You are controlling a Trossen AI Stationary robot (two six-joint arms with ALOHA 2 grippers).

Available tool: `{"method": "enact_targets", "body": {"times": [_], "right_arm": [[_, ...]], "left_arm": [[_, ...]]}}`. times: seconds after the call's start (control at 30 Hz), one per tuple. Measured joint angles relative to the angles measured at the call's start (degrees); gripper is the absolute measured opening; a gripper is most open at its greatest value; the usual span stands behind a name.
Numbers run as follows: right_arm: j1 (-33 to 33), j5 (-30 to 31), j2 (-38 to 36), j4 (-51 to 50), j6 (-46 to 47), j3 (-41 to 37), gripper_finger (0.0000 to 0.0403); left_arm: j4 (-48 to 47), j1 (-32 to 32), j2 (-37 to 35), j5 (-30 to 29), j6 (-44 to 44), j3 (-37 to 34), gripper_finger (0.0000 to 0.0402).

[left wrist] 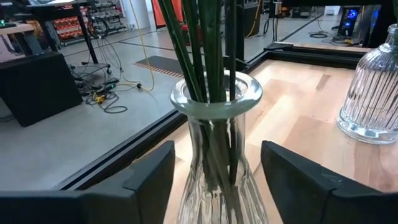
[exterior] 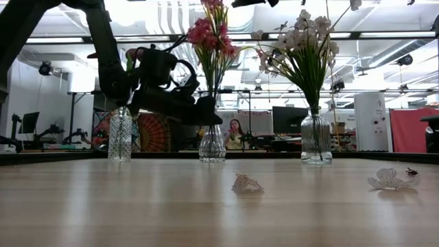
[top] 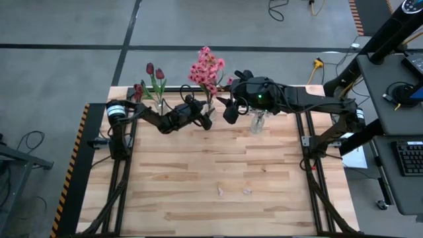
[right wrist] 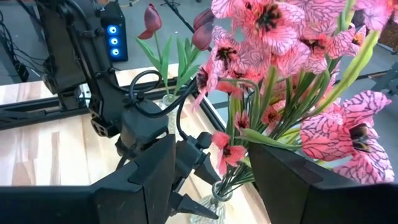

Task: Sort flowers into vase by color
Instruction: Return to Home Position

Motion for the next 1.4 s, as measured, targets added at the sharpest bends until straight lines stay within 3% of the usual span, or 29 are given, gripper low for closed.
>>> {"method": "enact_targets", "body": {"times": [0.2,0.53,1.07,1.4], "right_arm": [[0.0,0.0,0.0,-0.4,0.0,0.0,0.0196],[0.0,0.0,0.0,-0.4,0.0,0.0,0.0196],[0.0,0.0,0.0,-0.5,0.0,0.0,0.0196],[4.9,0.0,-3.0,-2.6,-2.6,0.0,0.0196]], "left_arm": [[-2.5,-0.3,-1.9,0.0,1.0,0.1,0.0241],[-9.2,-0.3,-5.8,-0.1,1.4,0.1,0.0245],[-31.8,-1.4,-18.7,-0.1,1.2,0.2,0.0245],[-46.9,-7.3,-28.9,-2.7,-2.3,0.2,0.0245]]}}
